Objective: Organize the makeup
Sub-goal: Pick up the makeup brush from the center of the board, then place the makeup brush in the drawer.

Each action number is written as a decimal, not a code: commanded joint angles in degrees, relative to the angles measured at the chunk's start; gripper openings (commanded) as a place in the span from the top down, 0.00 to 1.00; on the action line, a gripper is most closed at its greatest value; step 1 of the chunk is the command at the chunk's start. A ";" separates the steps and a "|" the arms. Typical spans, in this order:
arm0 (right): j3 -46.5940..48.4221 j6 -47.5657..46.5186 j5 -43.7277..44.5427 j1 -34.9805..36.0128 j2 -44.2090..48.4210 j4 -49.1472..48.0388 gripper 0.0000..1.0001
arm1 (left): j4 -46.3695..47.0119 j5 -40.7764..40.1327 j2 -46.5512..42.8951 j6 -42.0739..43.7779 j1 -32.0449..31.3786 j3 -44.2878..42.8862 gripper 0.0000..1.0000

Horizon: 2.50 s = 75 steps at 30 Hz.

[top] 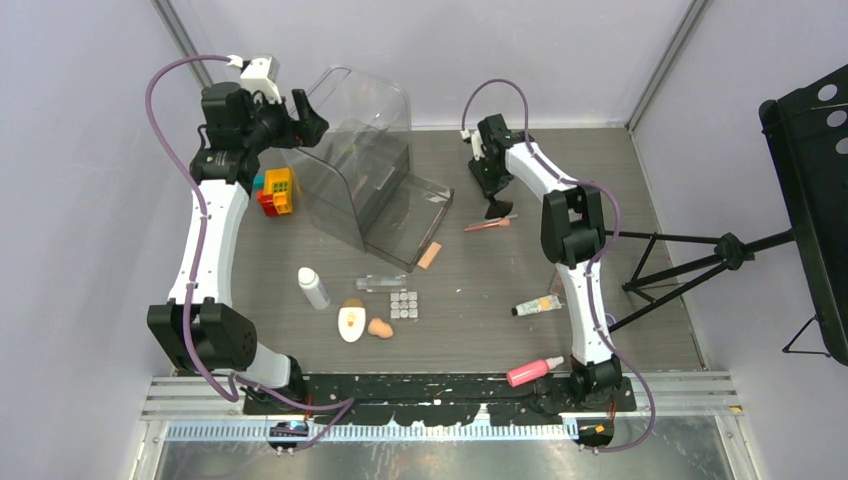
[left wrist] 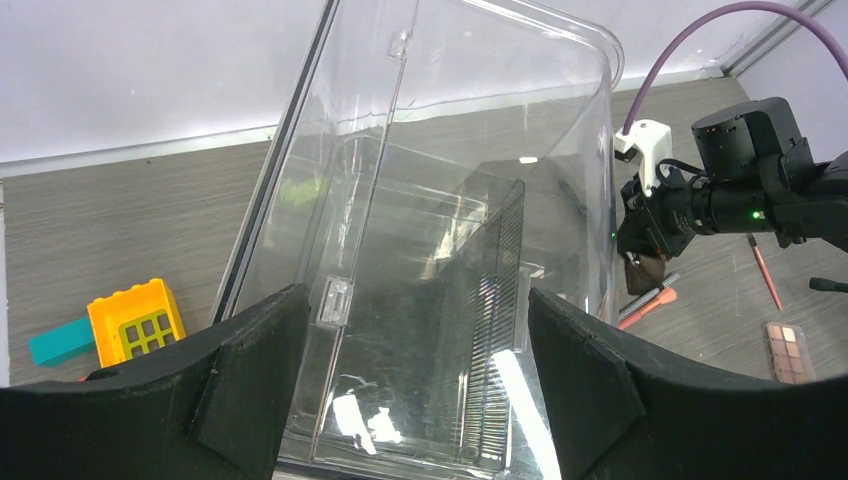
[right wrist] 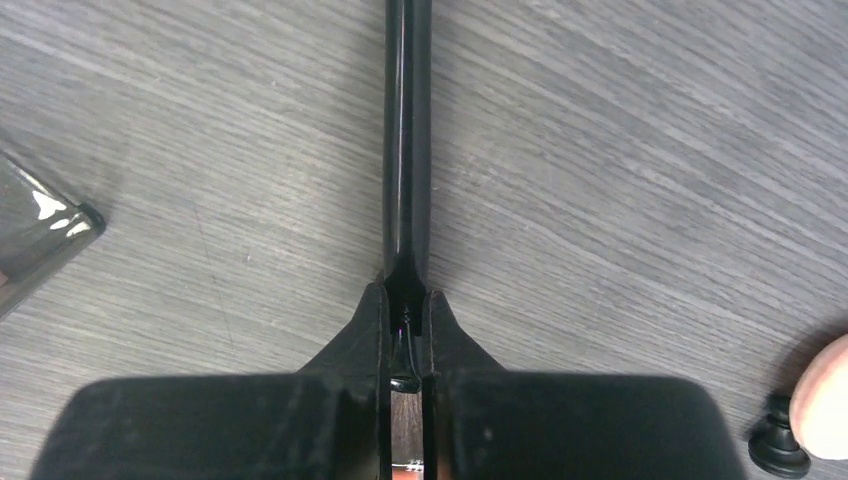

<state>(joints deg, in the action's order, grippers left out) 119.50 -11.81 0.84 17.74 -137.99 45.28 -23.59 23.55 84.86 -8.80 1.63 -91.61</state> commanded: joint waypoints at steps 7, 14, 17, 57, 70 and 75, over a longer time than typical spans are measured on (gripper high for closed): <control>-0.01 8.57 12.88 -0.85 10.18 -9.53 1.00 | -4.62 0.31 0.93 -0.87 0.87 0.55 0.18; -8.65 20.10 13.16 -0.94 22.37 -16.85 1.00 | -4.62 0.51 1.08 -0.87 0.90 0.65 0.18; -12.73 27.60 6.19 -0.99 26.43 -19.90 1.00 | -4.60 0.53 1.17 -0.74 0.92 0.65 0.18; -37.42 68.25 17.92 24.62 22.21 -47.27 0.88 | -3.88 2.09 1.61 -1.49 0.92 0.90 0.18; -39.31 68.83 22.34 26.07 27.38 -42.99 0.41 | -3.91 1.81 1.27 -1.40 0.92 1.09 0.18; -39.84 63.44 26.85 24.66 33.05 -40.67 0.36 | -3.88 1.85 1.25 -1.39 0.92 1.08 0.18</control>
<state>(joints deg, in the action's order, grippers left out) 79.46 55.86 20.71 43.48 -113.99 3.86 -23.27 24.73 85.06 -8.97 2.28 -91.61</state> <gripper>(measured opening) 0.639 0.820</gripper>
